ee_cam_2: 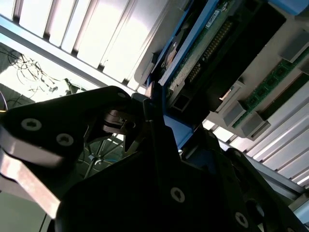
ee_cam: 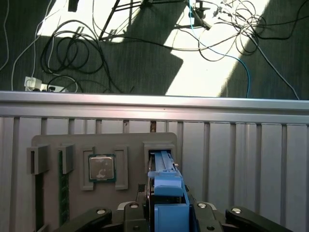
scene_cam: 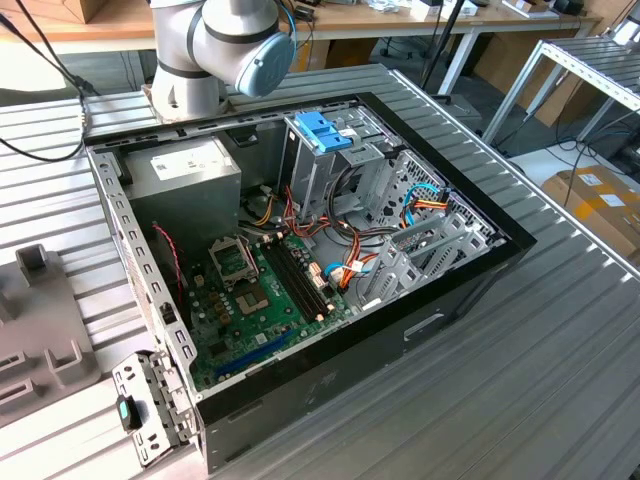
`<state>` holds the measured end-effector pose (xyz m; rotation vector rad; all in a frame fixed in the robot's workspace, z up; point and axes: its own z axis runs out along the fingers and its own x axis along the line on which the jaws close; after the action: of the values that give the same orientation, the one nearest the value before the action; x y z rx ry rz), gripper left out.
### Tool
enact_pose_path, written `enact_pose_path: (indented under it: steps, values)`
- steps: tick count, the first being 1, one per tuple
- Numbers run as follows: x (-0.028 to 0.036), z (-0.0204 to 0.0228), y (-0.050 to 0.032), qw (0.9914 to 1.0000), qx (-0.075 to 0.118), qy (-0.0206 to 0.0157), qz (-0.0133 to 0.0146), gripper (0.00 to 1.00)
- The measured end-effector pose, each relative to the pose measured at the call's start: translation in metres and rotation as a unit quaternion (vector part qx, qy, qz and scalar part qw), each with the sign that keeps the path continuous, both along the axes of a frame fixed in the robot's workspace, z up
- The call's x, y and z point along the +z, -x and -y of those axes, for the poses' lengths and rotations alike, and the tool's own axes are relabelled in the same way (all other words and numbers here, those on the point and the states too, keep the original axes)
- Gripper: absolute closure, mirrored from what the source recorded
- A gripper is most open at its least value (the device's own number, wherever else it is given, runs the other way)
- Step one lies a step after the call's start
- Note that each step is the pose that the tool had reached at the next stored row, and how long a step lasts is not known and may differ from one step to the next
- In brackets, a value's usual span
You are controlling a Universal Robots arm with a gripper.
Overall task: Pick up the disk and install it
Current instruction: 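Pick up the disk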
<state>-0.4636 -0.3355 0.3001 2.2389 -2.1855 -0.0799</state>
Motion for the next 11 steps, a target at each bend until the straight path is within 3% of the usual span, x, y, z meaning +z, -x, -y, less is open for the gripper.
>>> enact_pose_path:
  steps: [11]
  values:
    - [0.0083,0.0000,0.0000,1.00000,0.000,-0.0017,0.0001,0.63]
